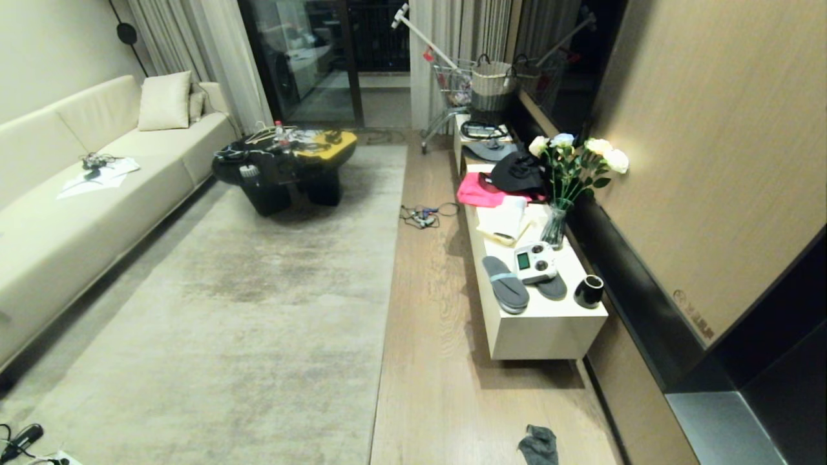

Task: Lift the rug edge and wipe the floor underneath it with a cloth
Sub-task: Pick up the rag

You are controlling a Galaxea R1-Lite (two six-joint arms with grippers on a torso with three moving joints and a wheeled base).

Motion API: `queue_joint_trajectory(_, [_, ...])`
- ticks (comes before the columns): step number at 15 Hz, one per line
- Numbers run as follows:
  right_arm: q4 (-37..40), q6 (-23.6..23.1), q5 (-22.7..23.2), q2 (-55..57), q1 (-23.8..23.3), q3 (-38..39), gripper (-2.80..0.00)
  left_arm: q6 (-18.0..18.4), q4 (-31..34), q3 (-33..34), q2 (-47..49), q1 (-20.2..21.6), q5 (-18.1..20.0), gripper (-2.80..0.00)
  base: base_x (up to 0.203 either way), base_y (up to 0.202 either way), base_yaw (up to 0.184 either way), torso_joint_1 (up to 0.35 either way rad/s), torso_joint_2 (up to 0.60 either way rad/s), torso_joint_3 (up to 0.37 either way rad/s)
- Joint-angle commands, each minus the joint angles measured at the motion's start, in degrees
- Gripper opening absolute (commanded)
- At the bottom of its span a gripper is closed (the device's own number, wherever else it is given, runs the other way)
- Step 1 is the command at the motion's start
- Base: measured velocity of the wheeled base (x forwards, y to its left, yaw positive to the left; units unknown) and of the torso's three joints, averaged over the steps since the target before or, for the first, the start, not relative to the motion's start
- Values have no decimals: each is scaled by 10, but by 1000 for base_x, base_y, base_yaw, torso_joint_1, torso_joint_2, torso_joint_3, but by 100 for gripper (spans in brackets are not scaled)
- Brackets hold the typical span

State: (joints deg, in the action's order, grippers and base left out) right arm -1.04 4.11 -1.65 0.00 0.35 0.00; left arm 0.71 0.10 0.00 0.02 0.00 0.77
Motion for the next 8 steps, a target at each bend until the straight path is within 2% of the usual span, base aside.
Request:
queue_joint_trajectory(1, [0,0,0,1,0,0,-280,0,0,0,1,0,0,-280,0,0,0,0,0,0])
queue_joint_trajectory(8, [0,0,0,0,0,0,-280,0,0,0,1,0,0,-280,0,0,0,0,0,0])
